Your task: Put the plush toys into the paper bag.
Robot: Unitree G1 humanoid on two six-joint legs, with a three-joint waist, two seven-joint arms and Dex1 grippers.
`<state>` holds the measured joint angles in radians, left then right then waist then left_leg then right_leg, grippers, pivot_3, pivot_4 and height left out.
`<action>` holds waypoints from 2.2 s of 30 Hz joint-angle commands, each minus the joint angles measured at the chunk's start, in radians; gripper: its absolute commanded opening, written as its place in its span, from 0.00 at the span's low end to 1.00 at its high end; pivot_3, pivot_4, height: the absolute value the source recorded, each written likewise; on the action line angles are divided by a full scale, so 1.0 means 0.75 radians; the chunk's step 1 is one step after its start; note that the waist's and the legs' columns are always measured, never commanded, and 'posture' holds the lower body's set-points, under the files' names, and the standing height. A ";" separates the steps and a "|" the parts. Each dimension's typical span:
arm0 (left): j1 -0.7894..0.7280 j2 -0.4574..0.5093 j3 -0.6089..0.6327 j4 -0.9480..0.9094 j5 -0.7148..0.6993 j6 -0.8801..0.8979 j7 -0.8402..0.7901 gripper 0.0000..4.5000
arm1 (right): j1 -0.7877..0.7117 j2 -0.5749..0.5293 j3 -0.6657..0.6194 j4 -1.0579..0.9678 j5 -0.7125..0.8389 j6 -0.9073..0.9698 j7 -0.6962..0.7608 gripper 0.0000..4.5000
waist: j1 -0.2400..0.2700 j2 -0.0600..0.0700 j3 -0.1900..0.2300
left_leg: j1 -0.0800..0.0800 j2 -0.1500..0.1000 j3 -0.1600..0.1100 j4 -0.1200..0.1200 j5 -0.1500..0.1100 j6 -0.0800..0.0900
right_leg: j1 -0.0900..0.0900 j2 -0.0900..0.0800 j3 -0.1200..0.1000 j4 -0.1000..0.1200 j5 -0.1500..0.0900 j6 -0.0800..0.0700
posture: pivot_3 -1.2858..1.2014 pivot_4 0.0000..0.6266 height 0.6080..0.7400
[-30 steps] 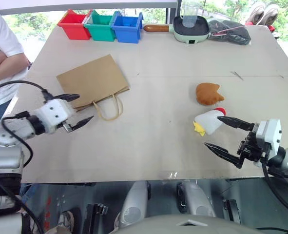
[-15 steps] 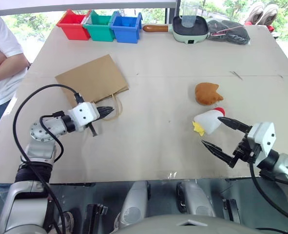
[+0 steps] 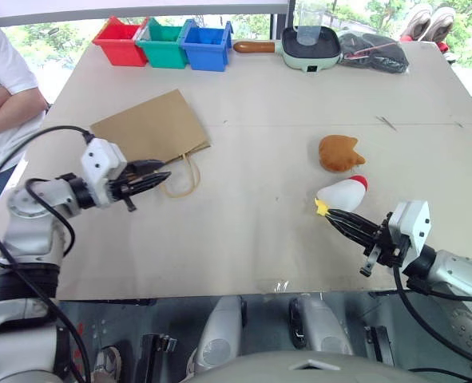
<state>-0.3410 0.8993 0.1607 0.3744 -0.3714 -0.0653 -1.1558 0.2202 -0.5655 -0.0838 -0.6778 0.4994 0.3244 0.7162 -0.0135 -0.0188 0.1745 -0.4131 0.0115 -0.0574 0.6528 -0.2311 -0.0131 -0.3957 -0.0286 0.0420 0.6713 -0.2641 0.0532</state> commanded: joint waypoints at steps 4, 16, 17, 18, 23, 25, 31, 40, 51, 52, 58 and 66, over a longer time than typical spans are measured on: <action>-0.083 0.068 -0.033 0.214 0.152 -0.249 -0.139 0.94 | -0.034 -0.025 -0.052 0.015 0.063 -0.002 0.031 0.11 | 0.002 -0.001 0.000 | 0.000 0.000 0.000 0.000 0.000 0.000 | 0.000 0.000 0.000 0.001 0.000 0.000 | 0.52 0.24 1.00; -0.349 0.028 -0.228 0.575 0.567 -0.893 0.122 1.00 | -0.018 -0.037 -0.030 -0.074 0.010 -0.005 -0.039 1.00 | -0.002 -0.001 -0.001 | -0.001 -0.001 -0.001 0.000 0.000 0.000 | -0.001 0.000 0.000 0.001 0.000 0.000 | 0.52 0.24 1.00; -0.360 0.024 -0.237 0.593 0.574 -0.918 0.128 1.00 | -0.016 -0.037 -0.029 -0.083 0.009 -0.001 -0.046 1.00 | -0.002 -0.001 -0.001 | -0.001 -0.001 -0.001 0.000 0.000 0.000 | -0.001 0.000 -0.001 0.002 0.000 0.000 | 0.52 0.24 1.00; -0.369 0.021 -0.243 0.611 0.579 -0.939 0.130 1.00 | -0.016 -0.038 -0.025 -0.089 0.007 0.002 -0.052 1.00 | -0.002 -0.002 -0.001 | -0.001 -0.001 -0.001 0.000 0.000 0.000 | -0.001 0.000 -0.001 0.002 0.000 0.000 | 0.52 0.24 1.00; -0.388 0.021 -0.182 0.662 0.364 -0.801 -0.122 1.00 | -0.006 -0.050 -0.046 -0.138 0.038 0.043 -0.078 1.00 | -0.002 -0.002 -0.001 | -0.001 -0.001 -0.001 0.001 0.000 0.000 | 0.000 0.000 -0.001 0.002 0.000 0.000 | 0.52 0.24 1.00; -0.409 0.050 -0.182 0.712 0.361 -0.811 -0.181 1.00 | -0.015 -0.053 -0.048 -0.140 0.047 0.054 -0.082 1.00 | -0.003 -0.002 -0.001 | -0.001 -0.001 -0.001 0.001 0.000 0.000 | 0.000 0.000 -0.001 0.002 0.000 0.000 | 0.52 0.24 1.00; -0.454 0.061 -0.219 0.806 0.421 -0.890 -0.193 1.00 | -0.047 -0.056 -0.040 -0.152 0.059 0.087 -0.097 1.00 | -0.001 -0.002 -0.001 | -0.001 -0.001 -0.001 0.001 0.000 0.000 | 0.000 0.000 -0.001 0.003 0.000 0.000 | 0.52 0.24 1.00; -0.510 0.012 -0.232 0.874 0.495 -0.945 -0.098 1.00 | -0.041 -0.059 -0.047 -0.182 0.066 0.110 -0.114 1.00 | -0.001 -0.003 -0.001 | -0.001 -0.001 -0.002 0.001 0.000 0.000 | 0.000 0.000 -0.001 0.003 0.000 0.000 | 0.52 0.24 1.00; -0.464 -0.164 -0.191 0.737 0.367 -0.756 -0.138 0.50 | -0.040 -0.038 -0.015 -0.156 -0.035 0.085 -0.177 1.00 | -0.001 -0.003 -0.002 | -0.001 -0.001 -0.002 0.002 0.000 0.000 | 0.000 0.000 -0.001 0.004 0.000 0.000 | 0.52 0.24 1.00; -0.441 -0.219 -0.153 0.624 0.248 -0.538 -0.139 0.39 | -0.040 -0.035 -0.005 -0.156 -0.048 0.086 -0.183 1.00 | -0.001 -0.003 -0.001 | -0.001 -0.001 -0.002 0.002 0.000 0.000 | 0.000 0.000 -0.001 0.004 0.000 0.000 | 0.52 0.24 1.00; -0.251 -0.386 -0.069 -0.166 -0.347 0.530 -0.010 0.00 | -0.063 0.011 0.048 -0.168 -0.027 0.159 -0.234 0.60 | -0.009 -0.004 -0.001 | -0.002 0.001 -0.004 0.004 0.000 0.000 | -0.001 -0.002 -0.002 0.007 0.000 0.000 | 0.52 0.24 1.00; -0.305 -0.585 -0.042 -0.458 -0.691 1.060 0.239 0.00 | -0.364 0.144 0.340 0.181 -0.275 0.105 -0.285 0.01 | -0.009 -0.003 -0.002 | 0.001 0.000 -0.003 0.006 0.000 0.000 | 0.000 0.001 0.000 0.010 0.000 0.000 | 0.52 0.24 1.00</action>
<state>-0.5306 0.4839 0.1033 0.0883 -0.8117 0.6626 -1.0149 0.0048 -0.4846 0.1211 -0.6172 0.3481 0.4449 0.5089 -0.0202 -0.0213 0.1732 -0.4122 0.0111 -0.0599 0.6576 -0.2308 -0.0134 -0.3956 -0.0276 0.0417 0.6790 -0.2642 0.0532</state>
